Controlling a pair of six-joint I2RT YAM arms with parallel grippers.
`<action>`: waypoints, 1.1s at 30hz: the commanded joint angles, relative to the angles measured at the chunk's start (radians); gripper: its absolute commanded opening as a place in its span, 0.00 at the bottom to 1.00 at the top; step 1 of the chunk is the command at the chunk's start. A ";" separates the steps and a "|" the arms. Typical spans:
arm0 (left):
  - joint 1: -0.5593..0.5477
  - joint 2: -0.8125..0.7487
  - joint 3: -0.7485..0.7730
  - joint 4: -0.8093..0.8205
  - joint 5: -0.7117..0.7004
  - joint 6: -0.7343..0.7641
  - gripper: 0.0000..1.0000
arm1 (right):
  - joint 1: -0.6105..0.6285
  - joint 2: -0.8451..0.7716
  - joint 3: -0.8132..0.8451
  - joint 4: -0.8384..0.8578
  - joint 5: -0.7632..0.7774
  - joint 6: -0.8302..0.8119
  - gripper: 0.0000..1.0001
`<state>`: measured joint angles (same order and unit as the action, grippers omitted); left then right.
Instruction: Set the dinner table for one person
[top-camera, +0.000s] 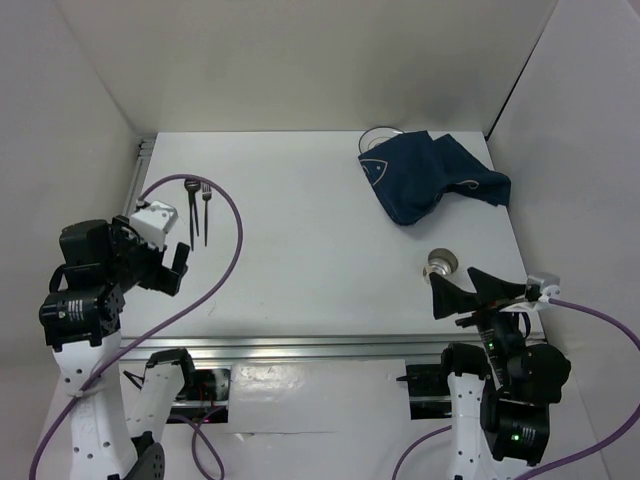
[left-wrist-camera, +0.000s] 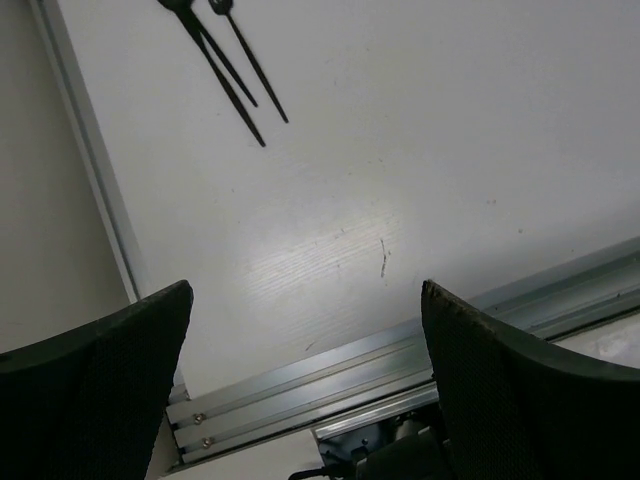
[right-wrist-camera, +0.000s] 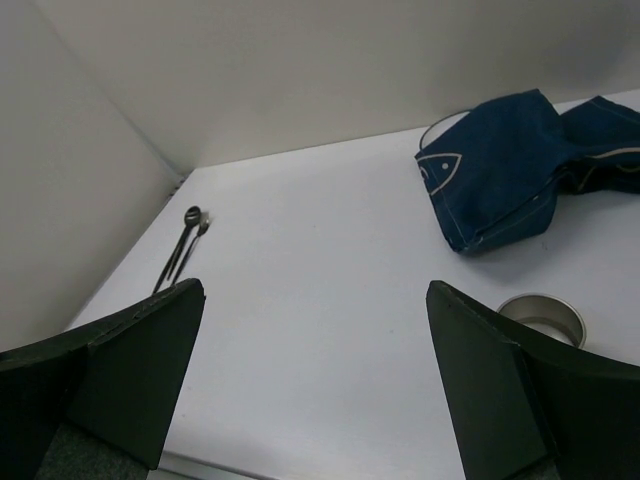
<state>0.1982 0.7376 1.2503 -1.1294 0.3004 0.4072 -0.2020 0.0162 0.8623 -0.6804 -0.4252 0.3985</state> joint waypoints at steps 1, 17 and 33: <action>0.000 0.003 0.072 0.092 -0.055 -0.151 1.00 | -0.005 0.080 0.009 0.007 0.069 -0.015 1.00; 0.000 0.212 0.025 0.195 -0.191 -0.064 0.99 | 0.007 1.080 0.248 0.233 0.138 -0.223 1.00; -0.009 0.479 -0.018 0.387 -0.296 -0.093 0.96 | 0.394 2.247 1.185 0.273 0.333 -0.549 1.00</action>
<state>0.1932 1.1740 1.2358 -0.8062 0.0425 0.3340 0.2001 2.1445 1.9079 -0.3424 -0.1368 -0.1356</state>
